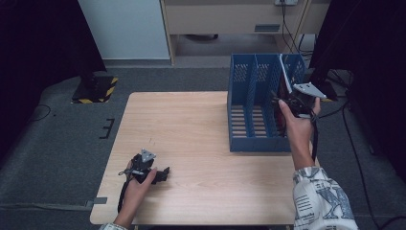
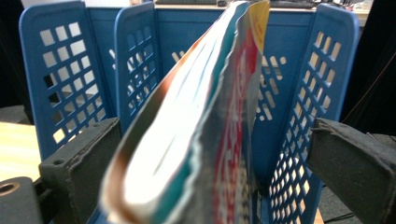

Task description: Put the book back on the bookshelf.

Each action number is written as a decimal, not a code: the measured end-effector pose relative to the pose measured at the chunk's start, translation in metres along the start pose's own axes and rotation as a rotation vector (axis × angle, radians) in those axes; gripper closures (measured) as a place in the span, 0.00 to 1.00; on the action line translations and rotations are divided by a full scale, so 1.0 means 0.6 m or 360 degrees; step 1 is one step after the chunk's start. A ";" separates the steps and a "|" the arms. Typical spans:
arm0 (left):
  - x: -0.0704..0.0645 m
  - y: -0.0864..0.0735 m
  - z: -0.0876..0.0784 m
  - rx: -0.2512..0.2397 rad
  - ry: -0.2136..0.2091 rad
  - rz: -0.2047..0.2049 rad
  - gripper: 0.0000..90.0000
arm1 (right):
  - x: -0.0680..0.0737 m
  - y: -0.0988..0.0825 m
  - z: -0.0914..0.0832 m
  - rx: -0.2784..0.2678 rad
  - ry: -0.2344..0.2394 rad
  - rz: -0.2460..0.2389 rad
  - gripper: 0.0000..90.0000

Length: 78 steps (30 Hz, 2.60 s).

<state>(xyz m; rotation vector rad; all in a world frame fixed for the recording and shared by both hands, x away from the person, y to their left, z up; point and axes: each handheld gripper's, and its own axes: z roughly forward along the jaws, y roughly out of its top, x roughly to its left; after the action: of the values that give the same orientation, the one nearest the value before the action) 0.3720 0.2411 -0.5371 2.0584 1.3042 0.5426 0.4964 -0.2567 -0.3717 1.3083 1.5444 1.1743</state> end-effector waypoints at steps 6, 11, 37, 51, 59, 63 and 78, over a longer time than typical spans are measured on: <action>0.000 0.000 0.000 0.0000 0.0000 0.0000 0.00 | -0.005 -0.001 -0.007 0.0005 0.0007 0.0011 0.03; 0.000 0.000 0.000 0.0000 0.0000 0.0000 0.00 | -0.011 -0.004 -0.015 0.0014 0.0027 0.0018 0.04; 0.000 0.000 0.000 0.0000 0.0000 0.0000 0.00 | -0.008 -0.012 -0.060 -0.0007 0.0103 -0.0043 0.03; 0.000 0.000 0.000 0.0000 0.0000 -0.0001 0.00 | -0.009 -0.036 -0.090 -0.0002 0.0120 -0.0045 0.05; 0.000 0.000 0.000 0.0000 0.0000 0.0000 0.00 | -0.005 -0.051 -0.104 0.0014 0.0158 -0.0042 0.06; 0.000 0.000 0.000 -0.0001 0.0000 -0.0001 0.00 | 0.000 -0.064 -0.114 0.0023 0.0181 -0.0042 0.06; 0.000 0.000 0.000 0.0001 0.0000 0.0000 0.00 | 0.012 -0.086 -0.140 0.0063 0.0230 -0.0053 0.06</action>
<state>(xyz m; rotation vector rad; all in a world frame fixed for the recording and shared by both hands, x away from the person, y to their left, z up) 0.3719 0.2410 -0.5371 2.0585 1.3047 0.5427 0.4020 -0.2653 -0.3988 1.2416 1.6942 1.2458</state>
